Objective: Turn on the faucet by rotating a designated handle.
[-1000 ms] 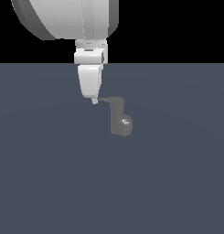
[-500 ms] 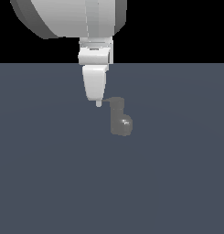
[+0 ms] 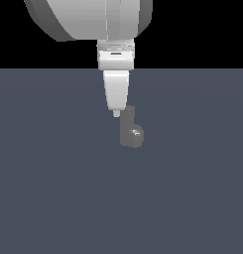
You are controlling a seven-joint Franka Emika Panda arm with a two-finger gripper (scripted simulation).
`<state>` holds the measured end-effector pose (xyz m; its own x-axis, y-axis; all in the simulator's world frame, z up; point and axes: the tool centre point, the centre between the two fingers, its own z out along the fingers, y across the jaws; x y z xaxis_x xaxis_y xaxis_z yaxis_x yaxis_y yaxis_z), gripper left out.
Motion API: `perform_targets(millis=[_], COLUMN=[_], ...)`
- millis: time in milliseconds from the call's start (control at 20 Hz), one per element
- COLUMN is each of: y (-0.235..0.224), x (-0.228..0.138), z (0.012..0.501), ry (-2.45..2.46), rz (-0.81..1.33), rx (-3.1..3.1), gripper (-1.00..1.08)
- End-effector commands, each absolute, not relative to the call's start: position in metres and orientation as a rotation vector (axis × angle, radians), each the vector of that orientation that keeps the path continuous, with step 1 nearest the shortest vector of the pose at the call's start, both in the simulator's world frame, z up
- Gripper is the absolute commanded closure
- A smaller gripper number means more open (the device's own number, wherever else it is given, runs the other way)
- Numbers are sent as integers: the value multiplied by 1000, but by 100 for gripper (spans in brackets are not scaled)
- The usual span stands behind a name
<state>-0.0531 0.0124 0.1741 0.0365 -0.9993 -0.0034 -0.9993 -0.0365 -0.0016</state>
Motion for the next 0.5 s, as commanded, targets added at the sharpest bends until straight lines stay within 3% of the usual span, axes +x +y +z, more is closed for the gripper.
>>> perform_targets(millis=[0,200,300,450], y=[-21,-44,-17,-32], x=[-55,-60,-57,-50], z=[173,173,174,174], ry=[2221,2224,2176,2184], rz=[-1,0,1,1], rx=[-2220,-2218,-2261,-2254], gripper=[108,108,108,108])
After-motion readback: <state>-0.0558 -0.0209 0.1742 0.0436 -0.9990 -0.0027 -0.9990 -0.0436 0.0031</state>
